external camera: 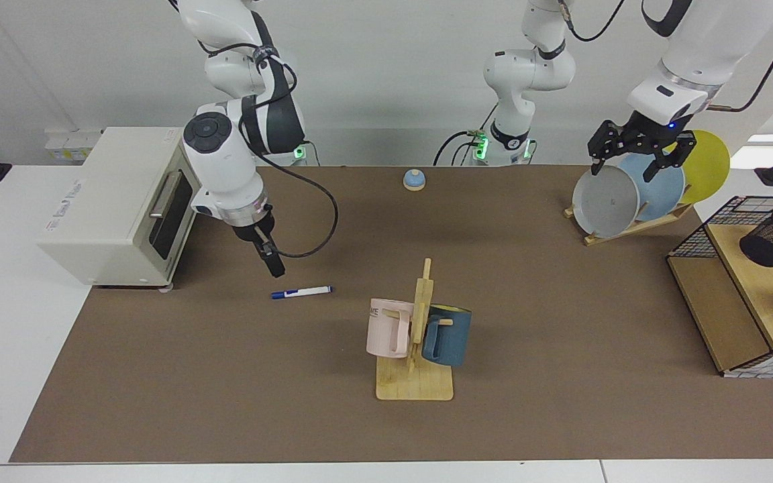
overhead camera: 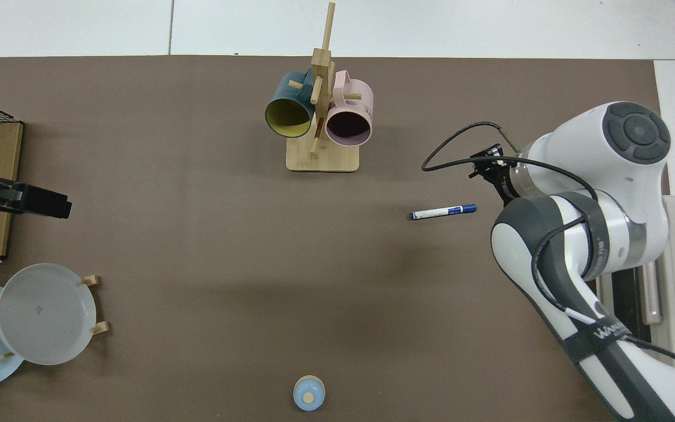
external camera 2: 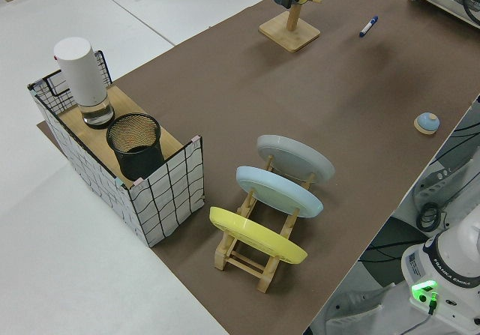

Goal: Put markers into pen holder
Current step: 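Reach the right gripper to the blue-capped marker and grasp it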

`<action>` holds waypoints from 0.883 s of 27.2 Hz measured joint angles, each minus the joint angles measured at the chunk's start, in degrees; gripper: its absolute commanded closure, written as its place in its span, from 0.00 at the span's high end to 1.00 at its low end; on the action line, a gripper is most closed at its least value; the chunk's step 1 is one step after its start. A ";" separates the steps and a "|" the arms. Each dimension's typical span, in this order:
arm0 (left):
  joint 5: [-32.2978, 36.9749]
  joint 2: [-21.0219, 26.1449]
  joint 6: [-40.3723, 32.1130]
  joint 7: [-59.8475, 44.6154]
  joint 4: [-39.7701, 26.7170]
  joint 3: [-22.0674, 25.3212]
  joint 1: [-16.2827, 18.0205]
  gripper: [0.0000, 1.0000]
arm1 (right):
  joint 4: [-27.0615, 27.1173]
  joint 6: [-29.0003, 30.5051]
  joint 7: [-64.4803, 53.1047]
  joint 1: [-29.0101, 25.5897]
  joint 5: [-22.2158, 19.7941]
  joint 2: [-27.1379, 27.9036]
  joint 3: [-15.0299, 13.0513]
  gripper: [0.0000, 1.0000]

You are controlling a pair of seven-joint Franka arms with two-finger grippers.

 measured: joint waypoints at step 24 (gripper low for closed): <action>-0.03 -0.34 -0.30 0.00 -0.27 0.00 0.00 1.00 | -1.81 13.81 13.52 2.38 0.40 12.01 0.18 1.00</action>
